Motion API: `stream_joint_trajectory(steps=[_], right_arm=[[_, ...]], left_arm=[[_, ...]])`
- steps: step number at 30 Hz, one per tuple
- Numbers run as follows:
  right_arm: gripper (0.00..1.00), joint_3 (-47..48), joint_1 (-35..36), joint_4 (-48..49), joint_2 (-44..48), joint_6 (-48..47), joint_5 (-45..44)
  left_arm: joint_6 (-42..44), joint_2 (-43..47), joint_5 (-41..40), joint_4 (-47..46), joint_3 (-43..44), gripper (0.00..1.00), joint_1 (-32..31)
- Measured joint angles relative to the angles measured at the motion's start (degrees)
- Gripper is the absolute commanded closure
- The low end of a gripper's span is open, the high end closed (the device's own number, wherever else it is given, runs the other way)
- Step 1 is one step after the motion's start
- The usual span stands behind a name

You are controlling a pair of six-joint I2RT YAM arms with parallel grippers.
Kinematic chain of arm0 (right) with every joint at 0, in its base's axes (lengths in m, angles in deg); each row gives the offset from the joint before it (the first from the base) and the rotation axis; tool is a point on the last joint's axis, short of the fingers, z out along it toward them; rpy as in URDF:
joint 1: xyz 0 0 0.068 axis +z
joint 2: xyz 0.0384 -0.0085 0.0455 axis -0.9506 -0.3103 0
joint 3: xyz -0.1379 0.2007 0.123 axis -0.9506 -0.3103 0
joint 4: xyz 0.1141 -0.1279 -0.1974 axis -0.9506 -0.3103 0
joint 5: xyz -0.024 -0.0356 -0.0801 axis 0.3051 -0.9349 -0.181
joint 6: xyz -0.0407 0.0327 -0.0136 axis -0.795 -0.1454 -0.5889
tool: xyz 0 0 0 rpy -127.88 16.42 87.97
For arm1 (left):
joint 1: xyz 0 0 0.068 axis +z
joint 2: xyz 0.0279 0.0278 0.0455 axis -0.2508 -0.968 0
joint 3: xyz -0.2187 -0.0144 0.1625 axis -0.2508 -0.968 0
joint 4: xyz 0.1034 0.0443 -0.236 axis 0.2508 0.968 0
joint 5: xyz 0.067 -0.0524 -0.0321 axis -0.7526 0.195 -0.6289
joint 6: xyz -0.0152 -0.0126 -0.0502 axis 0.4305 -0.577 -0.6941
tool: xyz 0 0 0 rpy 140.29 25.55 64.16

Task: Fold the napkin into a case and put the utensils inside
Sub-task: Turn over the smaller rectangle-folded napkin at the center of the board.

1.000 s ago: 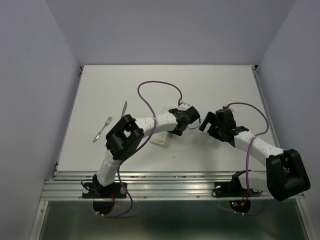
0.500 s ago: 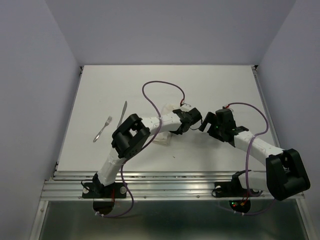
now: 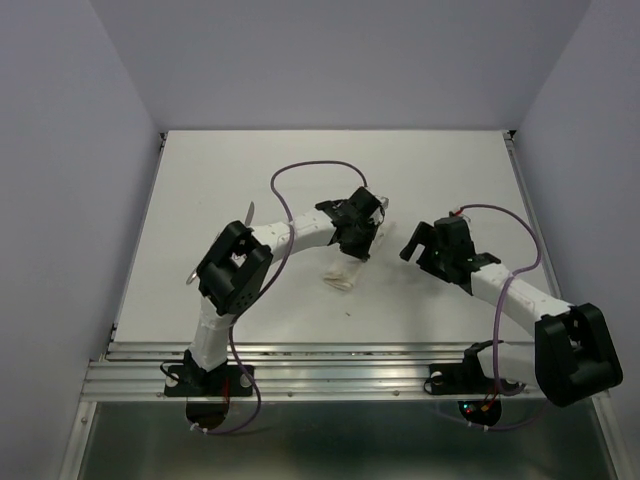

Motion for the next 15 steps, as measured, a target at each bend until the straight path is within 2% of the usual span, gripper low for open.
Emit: stream_joint_trajectory(steps=[9, 15], right_arm=[[0.00, 0.0, -1.0, -1.4, 5.8, 0.5, -2.4], [0.00, 0.9, -2.4, -3.2, 9.8, 0.8, -2.8]], left_arm=[[-0.2, 0.6, 26.1, -8.2, -1.8, 1.00, 4.8], [-4.2, 0.5, 39.6, -15.8, -3.7, 1.00, 7.3]])
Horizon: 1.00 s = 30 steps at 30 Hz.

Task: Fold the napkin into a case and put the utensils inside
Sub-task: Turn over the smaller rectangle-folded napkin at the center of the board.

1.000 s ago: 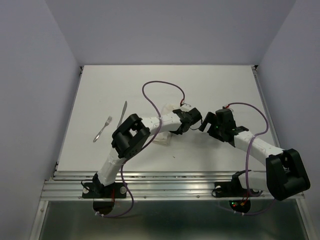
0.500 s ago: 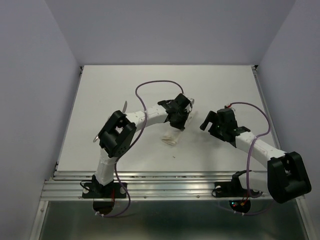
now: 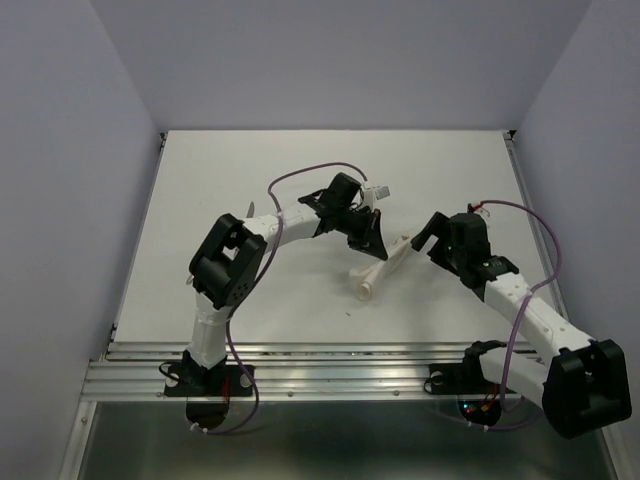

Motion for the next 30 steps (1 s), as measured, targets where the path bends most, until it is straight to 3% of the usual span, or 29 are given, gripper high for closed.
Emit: stream_joint_trajectory(steps=[8, 17, 20, 25, 28, 30], right_arm=[[0.00, 2.1, -0.6, -1.0, 0.6, -0.1, 0.0], [0.00, 2.1, -0.7, -1.6, 0.6, -0.7, -0.2], [0.00, 2.1, -1.1, -1.6, 0.6, -0.7, -0.2], [0.00, 2.1, -1.2, -1.6, 0.0, -1.0, 0.0], [0.00, 2.5, -1.3, -1.5, -1.6, -1.9, 0.7], [0.06, 3.5, -1.3, -1.5, -3.8, -3.2, 2.1]], left_arm=[[-12.4, -4.0, 14.1, -17.4, -5.3, 1.00, 4.4], [-19.6, -10.3, 19.5, -27.7, -10.3, 1.00, 9.6], [-19.9, -10.3, 19.8, -29.4, -10.7, 0.89, 11.3], [-19.8, -10.3, 19.2, -30.9, -13.0, 0.49, 14.3], [-18.6, -10.3, 18.0, -29.4, -13.7, 0.43, 15.6], [-16.6, -10.0, 16.8, -26.0, -13.4, 0.42, 16.3]])
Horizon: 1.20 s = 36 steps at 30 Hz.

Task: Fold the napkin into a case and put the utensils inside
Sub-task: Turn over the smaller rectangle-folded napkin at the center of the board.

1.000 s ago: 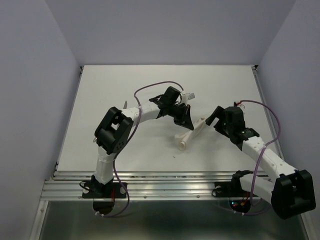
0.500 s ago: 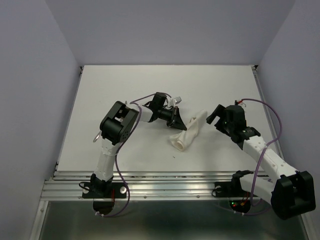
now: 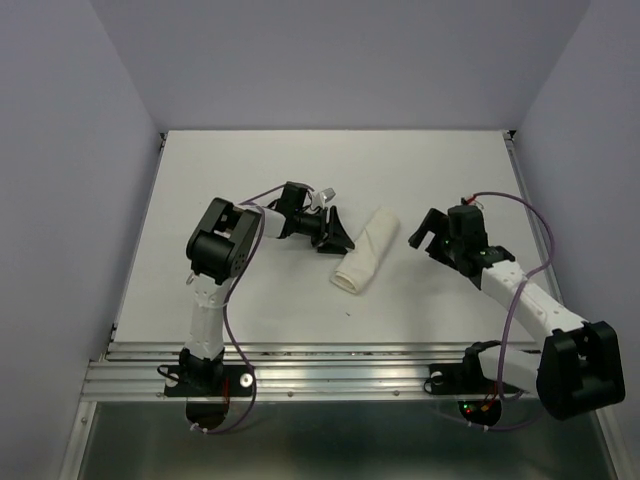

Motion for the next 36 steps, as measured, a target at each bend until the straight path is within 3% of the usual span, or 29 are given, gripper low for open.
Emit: stream_joint_trajectory(steps=[1, 2, 5, 6, 8, 9, 10, 11, 12, 19, 26, 36], right_arm=[[0.10, 0.6, 0.0, 0.1, -1.1, -0.7, 0.9], [0.22, 1.7, 0.0, 0.0, -2.9, -2.0, 2.4], [0.45, 4.2, 0.0, 0.7, -7.1, -4.6, 6.8], [0.63, 4.9, 0.0, 0.9, -8.3, -5.2, 8.2], [0.77, 6.9, 0.0, 1.2, -10.8, -6.4, 11.3], [0.86, 7.7, 0.2, 1.7, -11.8, -7.0, 12.2], [0.89, 9.2, 0.8, 2.1, -13.6, -7.0, 13.2], [0.90, 10.4, 1.2, 2.7, -15.0, -7.3, 14.0], [0.91, 11.4, 1.6, 3.3, -16.3, -7.3, 14.6], [0.93, 19.5, 3.6, 5.9, -27.9, -7.8, 17.5], [0.93, 25.9, 3.7, 6.6, -36.3, -8.6, 17.9], [0.95, 29.3, 3.7, 8.2, -44.9, -8.1, 15.6]], left_arm=[[1.0, 0.3, -0.3, 1.5, 0.2, 0.42, 0.2], [2.4, 1.0, -1.2, 4.3, 0.9, 0.42, 0.4], [7.7, 3.9, -7.1, 12.4, 2.8, 0.43, 1.0], [8.9, 4.9, -9.0, 14.4, 3.3, 0.44, 1.1], [11.5, 8.0, -14.4, 19.0, 4.1, 0.53, 1.5], [12.5, 9.9, -16.3, 20.5, 4.2, 0.71, 1.6], [13.1, 11.4, -17.8, 21.6, 4.2, 0.79, 1.8], [13.7, 13.3, -19.3, 22.6, 4.2, 0.86, 1.9], [13.8, 15.5, -20.8, 23.1, 4.0, 1.00, 2.0], [14.1, 25.9, -24.7, 23.0, -3.3, 1.00, -2.3], [13.3, 24.3, -23.2, 21.8, -7.2, 1.00, -9.5], [14.3, 17.4, -23.9, 20.7, -10.0, 1.00, -8.5]])
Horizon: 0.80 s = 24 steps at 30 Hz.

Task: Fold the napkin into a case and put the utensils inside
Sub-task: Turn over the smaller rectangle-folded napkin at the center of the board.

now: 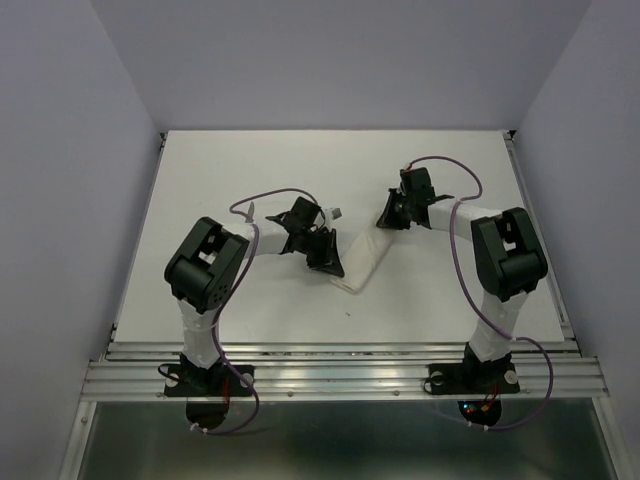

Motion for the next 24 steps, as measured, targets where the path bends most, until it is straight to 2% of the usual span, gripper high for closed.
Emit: stream_joint_trajectory(steps=[9, 14, 15, 16, 18, 19, 20, 24], right_arm=[[0.94, 0.7, 0.2, 0.0, -0.3, 2.1, -4.3], [0.93, 4.0, 0.2, -0.2, -2.3, 2.5, -5.7], [0.92, 4.4, 0.2, -0.3, -2.4, 2.4, -5.9], [0.88, 5.4, 0.2, -0.8, -2.4, 2.3, -6.0], [0.77, 6.8, 0.1, -1.4, -2.4, 2.0, -6.0], [0.73, 7.5, 0.1, -1.6, -2.3, 1.8, -5.9], [0.64, 8.3, 0.1, -1.7, -2.1, 1.6, -5.6], [0.48, 9.1, 0.1, -2.5, 1.6, 0.9, -4.4]], left_arm=[[1.4, -1.3, -0.4, 0.6, 2.1, 1.00, 1.0], [3.7, -1.2, -3.8, 4.5, 5.4, 1.00, 3.6], [4.3, -1.1, -4.7, 6.1, 6.4, 0.97, 4.1], [5.0, -0.9, -5.4, 7.4, 7.2, 0.89, 4.5], [6.4, 0.5, -7.4, 11.4, 9.2, 0.84, 5.4], [7.0, 1.2, -8.0, 12.8, 9.9, 0.83, 5.6], [7.8, 2.4, -9.3, 15.4, 11.3, 0.83, 6.2], [9.5, 6.3, -11.4, 19.1, 15.3, 0.82, 8.6]])
